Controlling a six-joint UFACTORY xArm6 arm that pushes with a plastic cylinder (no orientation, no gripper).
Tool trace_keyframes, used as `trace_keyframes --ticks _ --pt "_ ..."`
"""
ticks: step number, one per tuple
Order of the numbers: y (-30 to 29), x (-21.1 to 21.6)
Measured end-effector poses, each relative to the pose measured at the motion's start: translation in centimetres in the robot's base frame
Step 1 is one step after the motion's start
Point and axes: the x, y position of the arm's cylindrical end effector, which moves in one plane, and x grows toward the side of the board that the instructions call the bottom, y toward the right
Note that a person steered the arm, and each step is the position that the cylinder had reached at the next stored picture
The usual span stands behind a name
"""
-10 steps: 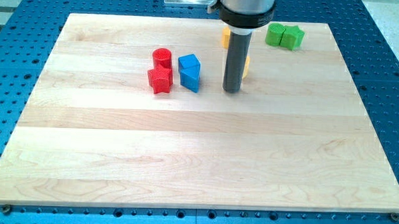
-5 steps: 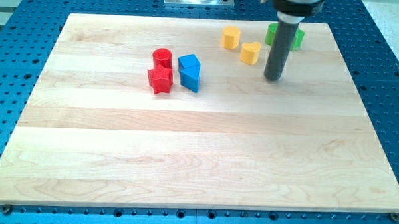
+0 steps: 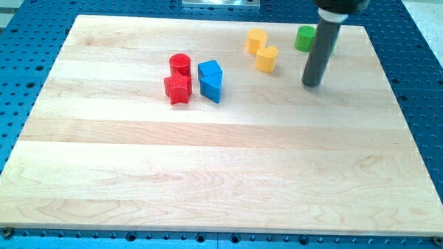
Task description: Move the heart diagonally to the green star
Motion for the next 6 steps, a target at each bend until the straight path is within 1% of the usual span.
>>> trace_keyframes --ticks 1,2,3,4,5,6 --pt "-1.5 0.5" --pt "-3.5 -4.1" --pt "-3.7 -7.3" --pt "-5.0 -7.3" --pt "-7.8 -5.8" --pt "-7.9 -4.6"
